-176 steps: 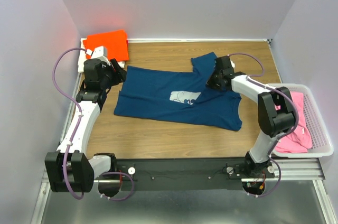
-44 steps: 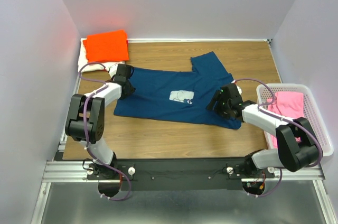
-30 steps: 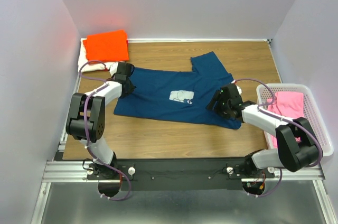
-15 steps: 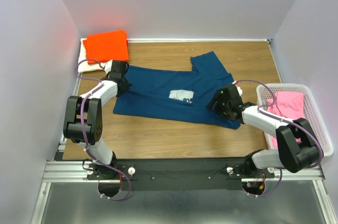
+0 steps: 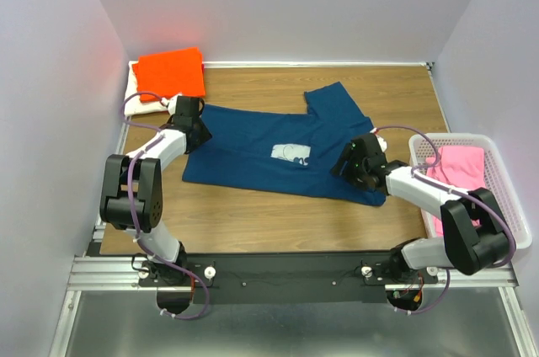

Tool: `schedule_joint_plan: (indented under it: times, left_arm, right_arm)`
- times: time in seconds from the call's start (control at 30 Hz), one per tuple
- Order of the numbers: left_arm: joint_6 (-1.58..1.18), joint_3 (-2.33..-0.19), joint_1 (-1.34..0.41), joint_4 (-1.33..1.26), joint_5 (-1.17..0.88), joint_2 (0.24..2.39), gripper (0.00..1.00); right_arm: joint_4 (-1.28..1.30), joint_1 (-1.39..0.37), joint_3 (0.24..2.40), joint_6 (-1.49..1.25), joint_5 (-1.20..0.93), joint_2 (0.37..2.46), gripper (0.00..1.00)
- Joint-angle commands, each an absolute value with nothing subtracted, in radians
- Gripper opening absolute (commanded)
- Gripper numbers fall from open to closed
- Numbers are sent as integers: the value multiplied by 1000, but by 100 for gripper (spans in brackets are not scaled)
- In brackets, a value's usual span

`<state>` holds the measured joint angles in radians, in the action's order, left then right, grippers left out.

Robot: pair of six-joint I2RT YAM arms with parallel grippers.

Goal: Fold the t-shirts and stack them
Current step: Fold the tshirt

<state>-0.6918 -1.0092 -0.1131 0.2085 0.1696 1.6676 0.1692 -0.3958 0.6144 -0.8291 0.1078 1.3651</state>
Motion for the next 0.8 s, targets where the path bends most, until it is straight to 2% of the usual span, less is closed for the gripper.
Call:
schedule_joint_plan:
  times: [0.0,0.27,0.4,0.77]
  left_arm:
    - [-675,-983,-107,184,158,1594,46]
    - [-707,-914,-158,161,135,1543,43]
    - [-748,-881,-205,156,143,1542,37]
    - [-821,-755,-264,204,225,1489,35]
  right_arm:
    - [297,-397,661,-788,172,1351,78]
    - [313,-400,770,-778,196,1414,77]
    - [313,-408,828,-772,218,1476,76]
    - [313,-423,876,-747,281,1631,76]
